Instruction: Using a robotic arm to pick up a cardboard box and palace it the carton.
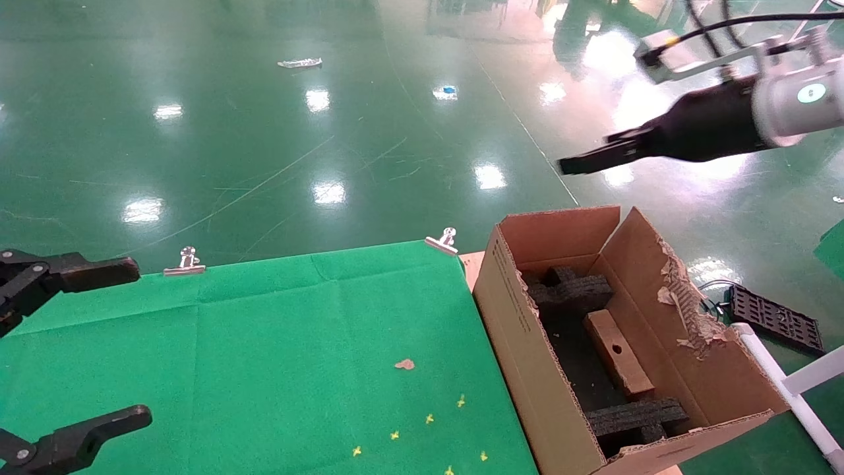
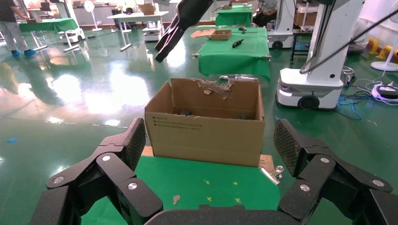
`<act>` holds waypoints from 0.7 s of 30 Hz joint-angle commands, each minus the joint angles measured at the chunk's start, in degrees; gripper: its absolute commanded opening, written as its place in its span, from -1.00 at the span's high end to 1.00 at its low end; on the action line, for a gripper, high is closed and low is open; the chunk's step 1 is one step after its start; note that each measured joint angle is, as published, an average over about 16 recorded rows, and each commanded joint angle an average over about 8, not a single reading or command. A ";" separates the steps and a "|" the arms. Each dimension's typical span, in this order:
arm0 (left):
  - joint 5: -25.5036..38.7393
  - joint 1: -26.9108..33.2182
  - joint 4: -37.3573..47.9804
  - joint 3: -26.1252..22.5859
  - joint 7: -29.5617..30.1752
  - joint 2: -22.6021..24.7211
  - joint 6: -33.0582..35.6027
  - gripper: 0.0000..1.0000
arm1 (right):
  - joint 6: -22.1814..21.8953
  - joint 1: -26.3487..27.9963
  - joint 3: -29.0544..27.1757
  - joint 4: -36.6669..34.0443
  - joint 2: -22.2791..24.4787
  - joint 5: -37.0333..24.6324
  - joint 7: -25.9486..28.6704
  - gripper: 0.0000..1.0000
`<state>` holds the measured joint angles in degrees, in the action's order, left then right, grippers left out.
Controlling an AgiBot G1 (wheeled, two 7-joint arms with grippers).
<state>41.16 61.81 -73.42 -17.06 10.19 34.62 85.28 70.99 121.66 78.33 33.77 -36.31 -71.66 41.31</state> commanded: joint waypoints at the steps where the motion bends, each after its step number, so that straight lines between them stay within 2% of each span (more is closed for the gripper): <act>1: 0.00 0.01 0.01 -0.01 -0.01 0.00 0.00 -1.00 | 0.56 -2.29 -2.38 1.52 0.05 1.14 -1.17 -1.00; 21: -0.04 0.02 0.02 -0.07 -0.04 -0.02 -0.02 -1.00 | 6.20 -25.35 -26.29 16.79 0.55 12.57 -12.89 -1.00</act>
<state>41.12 61.84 -73.41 -17.13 10.15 34.60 85.27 77.20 96.28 52.02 50.58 -35.77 -59.08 28.41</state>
